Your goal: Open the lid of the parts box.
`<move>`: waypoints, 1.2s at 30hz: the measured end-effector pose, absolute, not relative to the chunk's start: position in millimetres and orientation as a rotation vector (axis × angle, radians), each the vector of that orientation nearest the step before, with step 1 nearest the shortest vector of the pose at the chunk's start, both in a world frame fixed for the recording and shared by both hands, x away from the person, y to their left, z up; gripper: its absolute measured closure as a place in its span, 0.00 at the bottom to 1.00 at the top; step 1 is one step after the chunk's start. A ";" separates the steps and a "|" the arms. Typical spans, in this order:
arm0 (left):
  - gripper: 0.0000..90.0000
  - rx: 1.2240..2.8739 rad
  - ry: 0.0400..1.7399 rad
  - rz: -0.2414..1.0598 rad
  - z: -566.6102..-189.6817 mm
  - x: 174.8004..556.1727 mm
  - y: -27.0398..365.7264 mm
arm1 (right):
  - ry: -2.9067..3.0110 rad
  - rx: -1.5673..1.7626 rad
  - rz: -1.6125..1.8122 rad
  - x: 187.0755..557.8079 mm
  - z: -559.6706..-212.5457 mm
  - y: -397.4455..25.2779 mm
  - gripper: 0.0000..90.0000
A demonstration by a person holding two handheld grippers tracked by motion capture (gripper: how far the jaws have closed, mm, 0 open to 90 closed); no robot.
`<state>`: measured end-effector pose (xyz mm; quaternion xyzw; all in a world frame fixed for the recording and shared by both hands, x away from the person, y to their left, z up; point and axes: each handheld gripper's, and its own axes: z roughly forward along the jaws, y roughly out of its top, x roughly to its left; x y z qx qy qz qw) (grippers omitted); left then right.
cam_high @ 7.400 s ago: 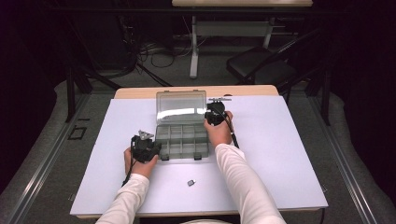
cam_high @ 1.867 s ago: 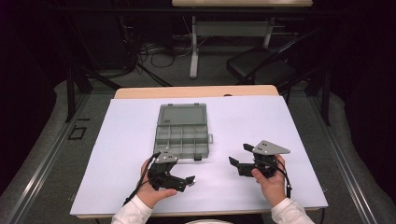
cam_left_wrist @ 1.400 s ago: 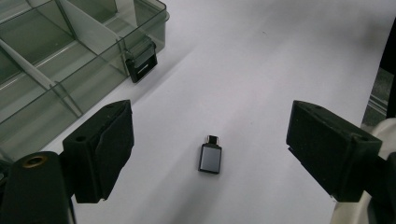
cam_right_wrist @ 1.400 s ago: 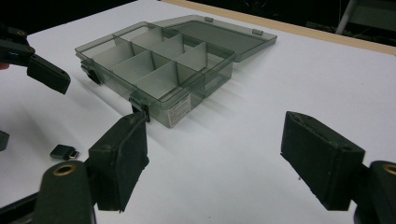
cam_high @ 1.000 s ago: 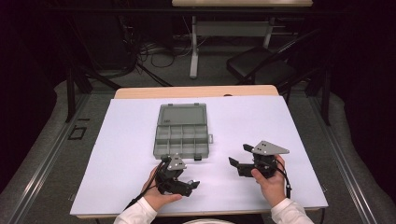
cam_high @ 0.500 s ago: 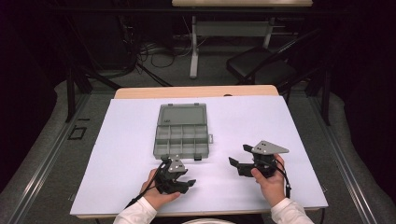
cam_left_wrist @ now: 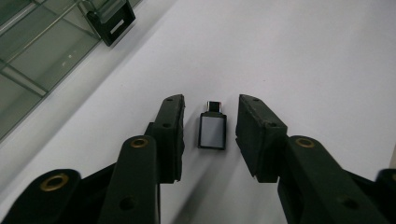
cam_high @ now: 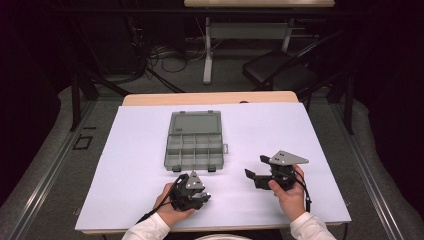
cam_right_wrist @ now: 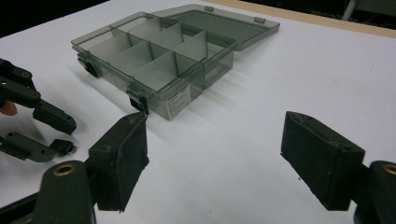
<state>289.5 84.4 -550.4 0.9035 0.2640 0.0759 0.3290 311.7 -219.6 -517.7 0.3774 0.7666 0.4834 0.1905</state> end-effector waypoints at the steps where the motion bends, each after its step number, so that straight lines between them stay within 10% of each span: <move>1: 0.72 2.363 0.691 0.199 -550.2 289.4 84.3 | 2.154 1.060 1.358 311.8 -517.9 -219.5 0.25; 36: 0.85 2.371 0.692 0.180 -550.9 290.7 84.1 | 2.174 1.072 1.337 313.1 -520.0 -217.8 0.25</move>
